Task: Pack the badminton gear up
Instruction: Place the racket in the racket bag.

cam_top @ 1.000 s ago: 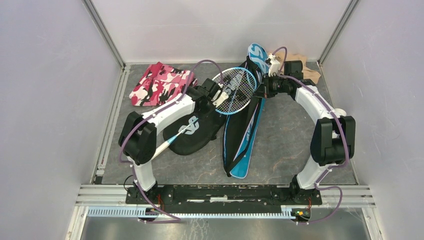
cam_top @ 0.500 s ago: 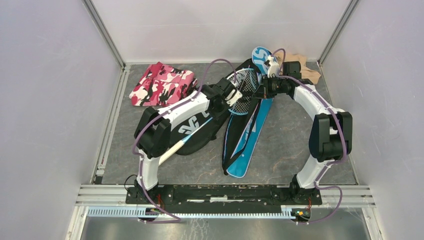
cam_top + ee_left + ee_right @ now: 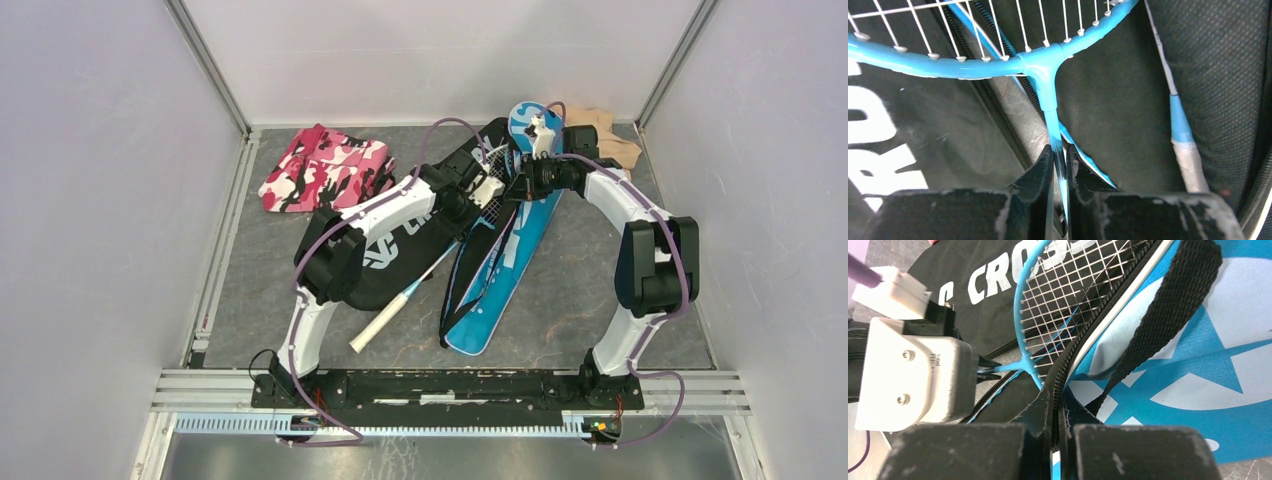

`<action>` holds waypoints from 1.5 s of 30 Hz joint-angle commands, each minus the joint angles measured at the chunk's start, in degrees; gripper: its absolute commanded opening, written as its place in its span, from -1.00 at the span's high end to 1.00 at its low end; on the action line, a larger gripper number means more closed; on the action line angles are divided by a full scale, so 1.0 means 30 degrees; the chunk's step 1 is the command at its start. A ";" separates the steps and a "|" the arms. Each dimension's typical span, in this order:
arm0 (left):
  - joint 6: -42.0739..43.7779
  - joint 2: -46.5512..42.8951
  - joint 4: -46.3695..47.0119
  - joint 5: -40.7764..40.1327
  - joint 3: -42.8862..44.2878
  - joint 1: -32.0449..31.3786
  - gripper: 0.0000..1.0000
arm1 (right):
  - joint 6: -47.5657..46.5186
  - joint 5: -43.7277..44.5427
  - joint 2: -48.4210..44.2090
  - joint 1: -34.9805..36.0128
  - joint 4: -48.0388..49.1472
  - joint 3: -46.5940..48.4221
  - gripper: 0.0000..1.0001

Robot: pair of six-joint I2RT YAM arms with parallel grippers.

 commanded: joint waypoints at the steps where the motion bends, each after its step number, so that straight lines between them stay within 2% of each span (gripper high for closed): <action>1: -0.0589 0.0459 0.2093 0.3343 0.0892 0.0051 0.64 | -0.1244 -0.1475 0.0118 0.0159 -0.0017 0.1345 1.00; 4: -0.0519 0.0397 0.2197 0.5127 0.0505 0.0479 0.30 | -0.1970 -0.1351 0.0162 0.0179 -0.0514 0.1527 1.00; 8: -0.0192 -0.0571 0.2393 0.6183 -0.1074 0.0915 -0.19 | -0.2617 -0.1328 0.0255 0.0142 -0.1094 0.1891 0.99; 12: 0.0275 -0.2244 0.3019 0.6658 -0.3543 0.0954 -0.54 | -0.2762 -0.1706 0.0505 0.0068 -0.1465 0.2494 1.00; 16: 0.0848 -0.3806 0.3323 0.7127 -0.5967 0.0961 -0.71 | -0.3122 -0.2361 0.0828 0.0028 -0.2143 0.3151 1.00; 21: 0.1342 -0.5483 0.3931 0.7795 -0.8910 0.0961 -0.75 | -0.3772 -0.2623 0.0836 -0.0079 -0.2730 0.3317 1.00; 29: 0.1086 -0.5987 0.4940 0.7841 -1.1313 0.0959 -0.50 | -0.3973 -0.2773 0.0798 -0.0144 -0.3039 0.3658 1.00; 40: -0.0725 -0.5421 0.7085 0.9706 -1.1981 0.0931 0.35 | -0.4293 -0.2711 0.1251 -0.0173 -0.3399 0.3789 1.00; 45: -0.1370 -0.4907 0.7142 1.0210 -1.1244 0.0933 0.68 | -0.4352 -0.2930 0.1354 -0.0113 -0.3447 0.3535 1.00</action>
